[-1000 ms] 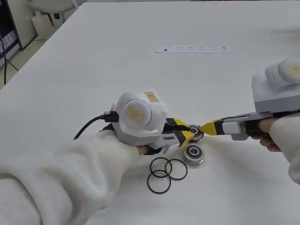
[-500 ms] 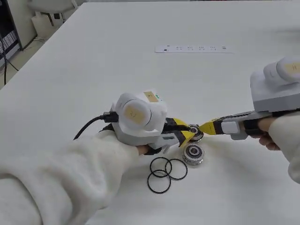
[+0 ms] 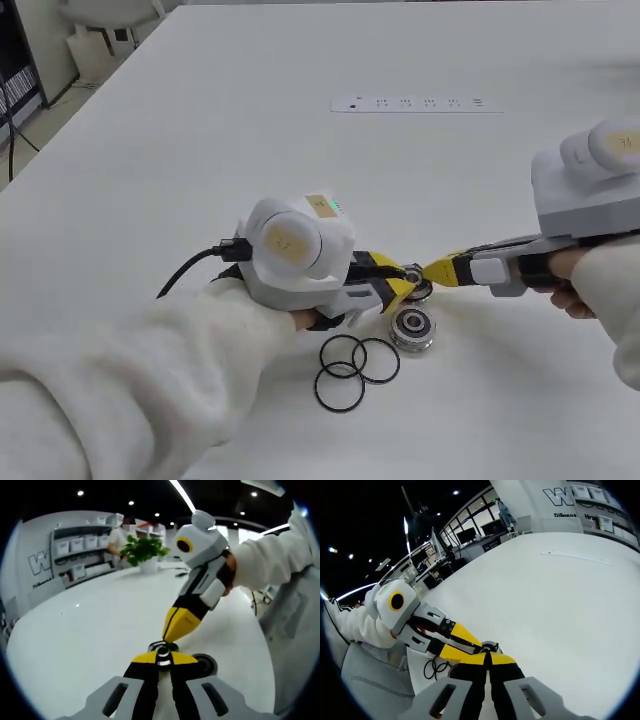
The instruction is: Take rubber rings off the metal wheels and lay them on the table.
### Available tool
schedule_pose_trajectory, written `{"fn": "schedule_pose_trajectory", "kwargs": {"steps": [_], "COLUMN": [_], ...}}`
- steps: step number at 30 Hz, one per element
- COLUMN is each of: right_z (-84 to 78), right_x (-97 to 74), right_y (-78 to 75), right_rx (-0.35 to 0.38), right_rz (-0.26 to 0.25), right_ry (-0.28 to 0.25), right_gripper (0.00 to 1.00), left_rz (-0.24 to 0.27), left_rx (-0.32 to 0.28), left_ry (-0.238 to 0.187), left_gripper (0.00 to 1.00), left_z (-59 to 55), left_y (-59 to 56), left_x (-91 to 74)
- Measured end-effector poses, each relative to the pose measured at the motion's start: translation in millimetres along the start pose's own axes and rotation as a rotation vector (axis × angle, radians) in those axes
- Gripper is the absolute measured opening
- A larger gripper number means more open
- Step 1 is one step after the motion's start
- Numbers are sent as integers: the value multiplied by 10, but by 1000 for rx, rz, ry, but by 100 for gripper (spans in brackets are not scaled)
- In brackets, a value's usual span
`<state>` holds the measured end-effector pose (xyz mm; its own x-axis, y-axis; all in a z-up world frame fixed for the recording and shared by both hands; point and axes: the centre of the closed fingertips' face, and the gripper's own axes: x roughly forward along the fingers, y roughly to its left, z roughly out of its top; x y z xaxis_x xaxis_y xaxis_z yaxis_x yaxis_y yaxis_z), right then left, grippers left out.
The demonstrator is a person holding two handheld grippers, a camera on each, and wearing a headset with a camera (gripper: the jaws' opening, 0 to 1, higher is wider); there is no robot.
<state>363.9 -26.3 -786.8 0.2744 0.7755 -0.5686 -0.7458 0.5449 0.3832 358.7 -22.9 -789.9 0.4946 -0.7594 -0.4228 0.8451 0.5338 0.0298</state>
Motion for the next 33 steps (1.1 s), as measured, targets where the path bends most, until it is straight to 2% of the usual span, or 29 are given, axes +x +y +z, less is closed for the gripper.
{"fn": "schedule_pose_trajectory", "kwargs": {"steps": [5,9,19,28,30,33], "right_z": [24,95,64,73,78,85], "right_x": [0,-24,-20,-42,-45,-49], "right_y": [30,31,13,-18,-18,-16], "right_rx": [-7,5,-7,-1,-1,-1], "right_rz": [13,19,7,1,1,2], "right_ry": [-8,-40,-26,-30,-32,-33], "right_gripper": [0,0,0,0,0,0], "left_rz": [5,7,21,-11,-5,-2], "left_rx": [-1,-2,-10,-1,12,-3], "left_ry": [1,0,-9,8,22,8], "left_gripper": [8,8,9,16,19,21], "left_z": [-1,-1,3,11,6,64], "left_y": [7,7,4,-51,-34,-7], "left_x": [-1,-2,-2,-4,-13,-50]}}
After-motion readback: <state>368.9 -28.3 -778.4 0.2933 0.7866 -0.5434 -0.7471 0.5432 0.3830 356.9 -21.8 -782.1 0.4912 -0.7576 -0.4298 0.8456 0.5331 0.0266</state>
